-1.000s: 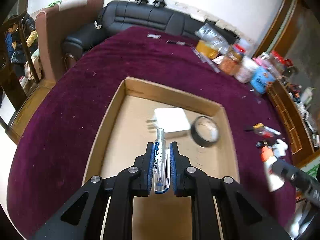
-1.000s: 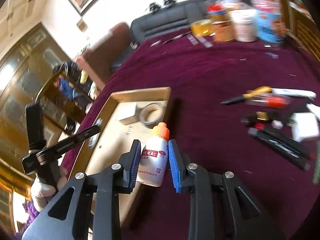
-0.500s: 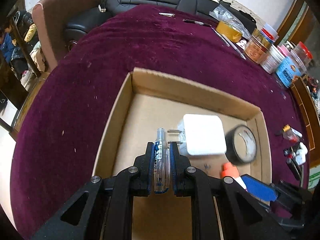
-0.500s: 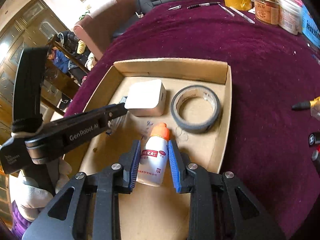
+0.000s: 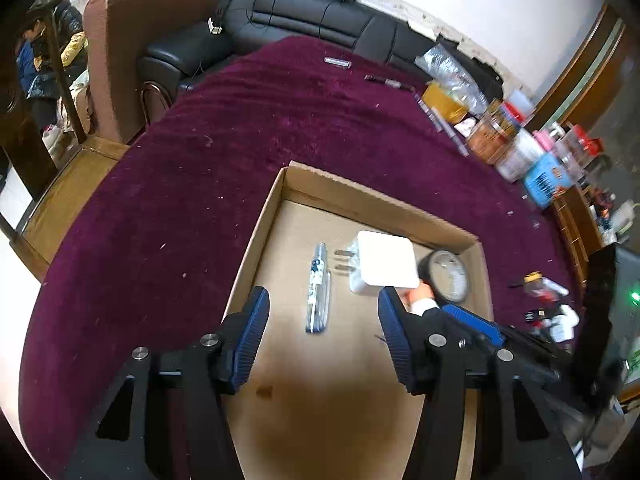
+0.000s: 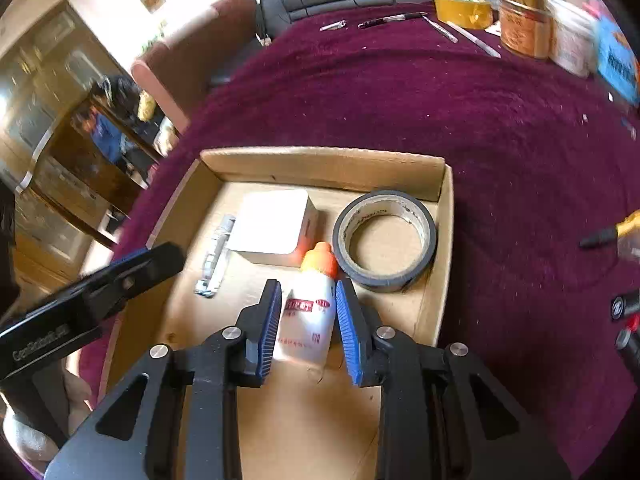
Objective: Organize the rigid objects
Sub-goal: 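Lower pen and bottle into the cardboard box and open both tools, then withdraw both tools from the box toward the markers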
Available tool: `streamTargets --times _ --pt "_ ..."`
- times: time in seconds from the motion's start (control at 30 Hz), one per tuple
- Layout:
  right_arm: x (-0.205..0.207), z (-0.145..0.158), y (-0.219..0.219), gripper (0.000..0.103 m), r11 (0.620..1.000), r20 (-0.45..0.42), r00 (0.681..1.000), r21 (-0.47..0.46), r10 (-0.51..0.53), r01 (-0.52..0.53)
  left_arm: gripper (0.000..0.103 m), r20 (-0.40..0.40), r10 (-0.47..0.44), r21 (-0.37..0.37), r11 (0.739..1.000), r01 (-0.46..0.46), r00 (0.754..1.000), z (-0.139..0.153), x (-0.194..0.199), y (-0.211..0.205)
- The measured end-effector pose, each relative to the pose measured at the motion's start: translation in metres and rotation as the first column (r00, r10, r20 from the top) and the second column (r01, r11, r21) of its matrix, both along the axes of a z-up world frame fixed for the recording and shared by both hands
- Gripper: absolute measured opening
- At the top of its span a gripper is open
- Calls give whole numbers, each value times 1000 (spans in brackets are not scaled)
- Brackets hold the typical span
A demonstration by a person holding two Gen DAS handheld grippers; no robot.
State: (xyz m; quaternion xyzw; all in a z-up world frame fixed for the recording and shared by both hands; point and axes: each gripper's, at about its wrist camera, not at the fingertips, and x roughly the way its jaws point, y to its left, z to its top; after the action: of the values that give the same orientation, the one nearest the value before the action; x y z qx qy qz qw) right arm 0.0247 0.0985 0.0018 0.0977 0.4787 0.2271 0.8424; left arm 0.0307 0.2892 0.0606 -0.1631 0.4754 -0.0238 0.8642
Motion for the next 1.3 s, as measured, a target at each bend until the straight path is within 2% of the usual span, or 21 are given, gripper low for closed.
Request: streamTargets --times 0.07,0.2,0.27,0.3,0.33,0.37,0.4,0.43,0.5,0.57,0.67,0.73,0.83,0.97,1.07,1.1,1.17,1.23,1.3 --pt "-7 11 -10 32 1000 27 1000 20 -11 11 54 29 4 16 1000 -5 1000 10 -12 -3" --pt "-29 37 -36 32 999 122 992 18 -38 36 55 80 0 37 999 -3 997 25 -35 -14" --pt "-50 54 -57 33 997 224 972 -27 -66 74 55 116 -22 39 999 17 993 33 -51 -27" --pt "-64 62 -69 35 992 295 952 -63 -83 106 56 132 -31 44 999 25 991 37 -57 -33" --pt "-71 66 -77 50 987 338 937 -89 -93 130 57 146 -41 49 998 34 988 39 -64 -40" --pt "-83 69 -91 77 977 393 913 -123 -113 174 58 159 -54 48 998 47 986 42 -72 -49" --pt "-88 70 -104 88 969 417 899 -137 -130 204 61 170 -72 36 997 67 983 44 -81 -59" --pt "-93 68 -122 92 964 423 893 -138 -150 228 62 177 -88 19 996 86 980 45 -88 -66" --pt "-89 56 -163 92 947 353 910 -148 -217 283 62 192 -140 -29 989 148 971 44 -108 -88" --pt "-82 40 -215 90 932 236 920 -111 -312 345 62 195 -181 -51 980 195 964 42 -118 -108" --pt "-84 25 -269 88 905 152 898 -42 -413 424 62 170 -254 -85 959 271 952 32 -130 -139" --pt "-85 21 -287 88 899 123 892 -6 -434 438 62 150 -301 -79 946 315 942 27 -131 -156" --pt "-81 17 -289 88 911 108 906 6 -410 412 62 114 -335 -44 939 342 935 21 -133 -175" --pt "-69 9 -266 87 946 99 943 -30 -318 322 62 102 -334 -34 940 339 937 21 -144 -182" --pt "-58 -9 -262 89 936 69 941 -104 -331 337 62 98 -325 -23 944 329 941 20 -148 -183" --pt "-60 -11 -261 87 932 92 938 -111 -336 345 62 97 -322 -23 945 326 942 20 -150 -182" --pt "-62 -14 -251 85 957 24 959 -62 -282 283 62 99 -318 -24 946 322 943 20 -152 -181" --pt "-67 -23 -237 86 981 -67 980 26 -189 191 62 99 -315 -23 948 318 944 19 -152 -182" --pt "-78 -23 -221 85 994 -66 992 30 -105 108 62 97 -316 -33 947 320 944 18 -152 -181"
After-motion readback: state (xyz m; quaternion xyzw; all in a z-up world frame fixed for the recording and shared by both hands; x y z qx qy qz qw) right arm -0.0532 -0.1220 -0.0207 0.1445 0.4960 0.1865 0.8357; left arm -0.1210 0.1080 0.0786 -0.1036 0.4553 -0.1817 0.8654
